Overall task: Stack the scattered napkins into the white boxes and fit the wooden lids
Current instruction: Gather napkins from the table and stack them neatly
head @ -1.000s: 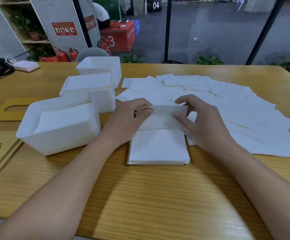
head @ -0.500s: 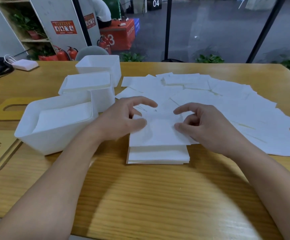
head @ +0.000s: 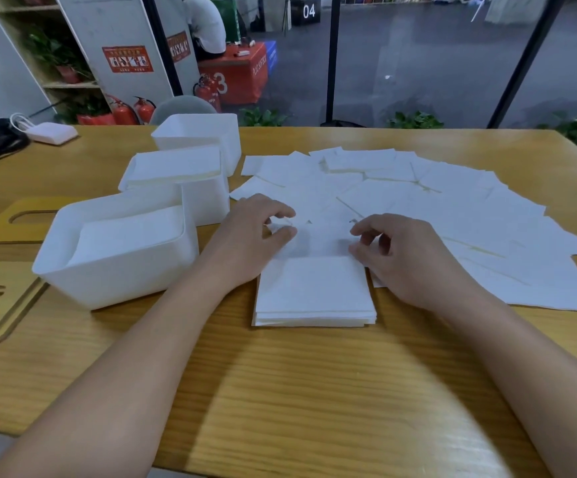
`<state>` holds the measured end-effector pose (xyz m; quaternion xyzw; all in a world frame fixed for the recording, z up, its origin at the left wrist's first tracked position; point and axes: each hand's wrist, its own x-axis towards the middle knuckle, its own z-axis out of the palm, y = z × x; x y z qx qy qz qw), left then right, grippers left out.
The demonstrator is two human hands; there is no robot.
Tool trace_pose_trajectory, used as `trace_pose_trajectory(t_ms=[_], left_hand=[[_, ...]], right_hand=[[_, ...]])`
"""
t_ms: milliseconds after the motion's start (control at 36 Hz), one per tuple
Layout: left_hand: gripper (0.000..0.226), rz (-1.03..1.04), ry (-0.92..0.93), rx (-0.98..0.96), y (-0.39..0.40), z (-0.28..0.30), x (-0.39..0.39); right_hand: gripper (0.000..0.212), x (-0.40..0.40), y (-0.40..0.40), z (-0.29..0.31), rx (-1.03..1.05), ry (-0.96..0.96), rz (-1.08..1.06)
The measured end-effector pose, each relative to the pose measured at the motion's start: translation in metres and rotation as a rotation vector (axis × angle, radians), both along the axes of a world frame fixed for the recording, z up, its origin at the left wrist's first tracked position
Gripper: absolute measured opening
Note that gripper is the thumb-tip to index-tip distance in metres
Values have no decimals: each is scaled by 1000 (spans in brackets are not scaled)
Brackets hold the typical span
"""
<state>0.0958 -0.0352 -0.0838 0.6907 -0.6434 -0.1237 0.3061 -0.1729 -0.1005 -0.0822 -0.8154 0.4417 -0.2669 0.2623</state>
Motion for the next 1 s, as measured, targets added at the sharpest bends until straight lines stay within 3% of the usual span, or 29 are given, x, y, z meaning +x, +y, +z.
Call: trace_pose_trajectory(t_ms=[111, 222, 306, 444, 639, 722, 778, 889, 1000], left_hand=[[52, -1, -31, 85, -1, -5, 2], [55, 7, -44, 96, -2, -7, 2], [45, 14, -30, 112, -3, -7, 1], [6, -31, 39, 26, -1, -5, -6], [10, -66, 188, -211, 3, 8, -13], [8, -119, 234, -281, 6, 10, -17], [6, -121, 272, -325, 8, 12, -20], [7, -76, 434, -393, 15, 17, -30], [13, 20, 536, -351, 28, 16, -36]], right_hand=[[18, 1, 0, -2, 43, -3, 0], [18, 1, -1, -2, 36, 8, 6], [20, 2, -1, -4, 25, 25, 7], [29, 2, -3, -6, 42, -14, -5], [76, 2, -2, 2, -97, -38, -102], [57, 2, -1, 4, -53, -121, -87], [13, 3, 0, 8, -57, -209, -69], [29, 0, 4, 16, -149, -335, -69], [15, -1, 18, 33, -18, -365, 28]])
